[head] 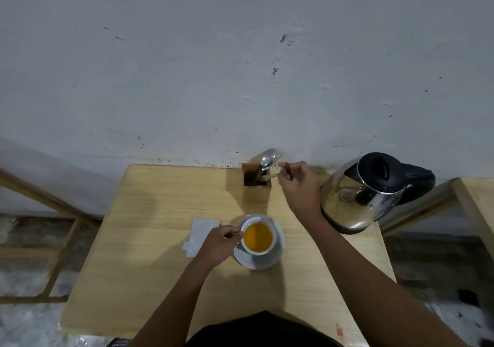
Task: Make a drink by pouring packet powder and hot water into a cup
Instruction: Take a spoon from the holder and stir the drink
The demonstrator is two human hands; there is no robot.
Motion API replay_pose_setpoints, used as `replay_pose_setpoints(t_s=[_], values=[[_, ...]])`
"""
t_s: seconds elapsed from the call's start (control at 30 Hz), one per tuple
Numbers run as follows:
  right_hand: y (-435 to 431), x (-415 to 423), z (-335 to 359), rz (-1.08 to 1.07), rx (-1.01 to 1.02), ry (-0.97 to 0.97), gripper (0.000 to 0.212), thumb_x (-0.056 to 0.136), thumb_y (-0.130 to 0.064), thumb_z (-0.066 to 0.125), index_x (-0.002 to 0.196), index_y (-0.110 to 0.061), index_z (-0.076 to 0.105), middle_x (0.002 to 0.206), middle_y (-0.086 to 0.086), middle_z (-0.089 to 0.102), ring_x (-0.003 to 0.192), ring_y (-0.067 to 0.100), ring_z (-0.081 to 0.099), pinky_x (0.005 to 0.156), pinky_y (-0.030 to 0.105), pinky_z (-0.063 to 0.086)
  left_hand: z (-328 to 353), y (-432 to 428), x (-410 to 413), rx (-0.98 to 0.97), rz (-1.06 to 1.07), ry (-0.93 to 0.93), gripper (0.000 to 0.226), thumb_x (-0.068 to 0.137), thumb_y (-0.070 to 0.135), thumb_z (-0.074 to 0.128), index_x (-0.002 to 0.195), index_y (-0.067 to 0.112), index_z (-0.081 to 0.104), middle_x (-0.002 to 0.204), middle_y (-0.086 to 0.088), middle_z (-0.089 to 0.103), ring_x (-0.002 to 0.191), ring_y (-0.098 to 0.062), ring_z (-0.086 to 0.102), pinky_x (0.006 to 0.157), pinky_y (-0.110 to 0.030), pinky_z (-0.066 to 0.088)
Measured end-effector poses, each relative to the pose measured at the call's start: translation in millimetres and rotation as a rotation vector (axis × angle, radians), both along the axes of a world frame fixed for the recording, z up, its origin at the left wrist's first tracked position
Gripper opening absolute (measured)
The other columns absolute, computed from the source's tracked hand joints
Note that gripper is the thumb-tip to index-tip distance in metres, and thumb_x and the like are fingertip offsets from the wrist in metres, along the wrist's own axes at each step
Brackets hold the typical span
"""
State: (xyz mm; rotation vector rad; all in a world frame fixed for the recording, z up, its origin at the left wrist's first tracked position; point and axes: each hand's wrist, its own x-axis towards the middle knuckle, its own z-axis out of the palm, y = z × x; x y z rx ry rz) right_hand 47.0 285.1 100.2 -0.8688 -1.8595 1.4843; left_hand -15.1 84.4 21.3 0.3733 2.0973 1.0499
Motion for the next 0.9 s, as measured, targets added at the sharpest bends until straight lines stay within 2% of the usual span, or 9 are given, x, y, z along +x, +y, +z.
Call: replay_pose_setpoints(t_s=[0.07, 0.17, 0.3, 0.4, 0.47, 0.53, 0.67, 0.8, 0.9], values=[[-11, 16, 17, -0.037, -0.047, 0.187, 0.018, 0.088, 0.000, 0.065, 0.080, -0.011, 0.053, 0.085, -0.001, 0.073, 0.092, 0.014, 0.070, 0.080, 0.026, 0.054, 0, 0, 0, 0.012, -0.002, -0.007, 0.017, 0.090, 0.029, 0.060, 0.101, 0.019, 0.069, 0.079, 0.003, 0.067, 0.064, -0.010, 0.060, 0.062, -0.024, 0.050], [-26, 39, 35, -0.077, -0.014, 0.215, 0.012, 0.093, -0.007, 0.061, 0.085, -0.014, 0.057, 0.069, -0.002, 0.068, 0.071, 0.017, 0.067, 0.067, 0.022, 0.054, 0, 0, 0, 0.027, 0.009, -0.011, 0.019, 0.090, 0.028, 0.061, 0.103, 0.017, 0.069, 0.078, 0.003, 0.067, 0.062, -0.010, 0.059, 0.063, -0.025, 0.048], [-36, 60, 20, 0.086, -0.056, -0.080, 0.014, 0.099, -0.028, 0.052, 0.087, -0.027, 0.060, 0.060, 0.002, 0.047, 0.053, 0.014, 0.047, 0.050, 0.030, 0.045, 2, -1, 2, 0.036, -0.012, 0.021, 0.024, 0.091, 0.027, 0.060, 0.106, 0.012, 0.069, 0.086, -0.001, 0.067, 0.068, -0.011, 0.058, 0.070, -0.031, 0.048], [-36, 70, -3, 0.232, -0.064, -0.423, 0.014, 0.098, -0.018, 0.049, 0.100, -0.022, 0.062, 0.062, -0.003, 0.046, 0.054, 0.011, 0.041, 0.053, 0.027, 0.036, 4, 1, 2, 0.035, -0.020, 0.047, 0.025, 0.091, 0.027, 0.059, 0.107, 0.010, 0.069, 0.091, -0.001, 0.066, 0.080, -0.018, 0.062, 0.076, -0.038, 0.051], [-42, 77, -10, 0.320, -0.085, -0.556, 0.019, 0.095, -0.010, 0.044, 0.099, -0.021, 0.059, 0.064, -0.007, 0.047, 0.055, 0.009, 0.041, 0.052, 0.023, 0.033, 5, 1, 2, 0.029, -0.029, 0.061, 0.024, 0.091, 0.027, 0.059, 0.106, 0.011, 0.069, 0.092, 0.000, 0.066, 0.089, -0.019, 0.062, 0.078, -0.035, 0.051], [-49, 84, -15, 0.376, -0.038, -0.616, 0.019, 0.095, -0.009, 0.042, 0.092, -0.018, 0.059, 0.070, -0.006, 0.055, 0.059, 0.009, 0.046, 0.054, 0.023, 0.035, 3, 0, 2, 0.024, -0.033, 0.079, 0.023, 0.091, 0.027, 0.059, 0.104, 0.012, 0.070, 0.092, 0.001, 0.067, 0.089, -0.016, 0.062, 0.073, -0.026, 0.046], [-58, 95, -21, 0.416, 0.066, -0.778, 0.020, 0.102, -0.030, 0.041, 0.119, -0.025, 0.050, 0.080, -0.004, 0.069, 0.065, 0.009, 0.058, 0.053, 0.022, 0.039, 4, 0, 3, 0.030, -0.045, 0.106, 0.021, 0.091, 0.027, 0.058, 0.101, 0.012, 0.069, 0.087, 0.001, 0.066, 0.079, -0.010, 0.058, 0.062, -0.014, 0.041], [-64, 89, -19, 0.437, 0.367, -1.046, 0.025, 0.099, -0.045, 0.045, 0.107, -0.023, 0.055, 0.096, -0.003, 0.068, 0.088, 0.019, 0.062, 0.065, 0.031, 0.040, 2, 0, 2, 0.038, -0.056, 0.100, 0.018, 0.092, 0.028, 0.057, 0.098, 0.016, 0.068, 0.084, 0.004, 0.064, 0.074, -0.003, 0.057, 0.060, -0.015, 0.040], [-65, 80, -18, 0.442, 0.462, -1.113, 0.028, 0.098, -0.040, 0.046, 0.111, -0.018, 0.058, 0.109, 0.003, 0.066, 0.098, 0.025, 0.062, 0.071, 0.031, 0.041, -2, -2, 3, 0.063, -0.047, 0.092, 0.017, 0.092, 0.028, 0.057, 0.096, 0.017, 0.069, 0.084, 0.004, 0.065, 0.074, -0.002, 0.057, 0.061, -0.016, 0.040]])
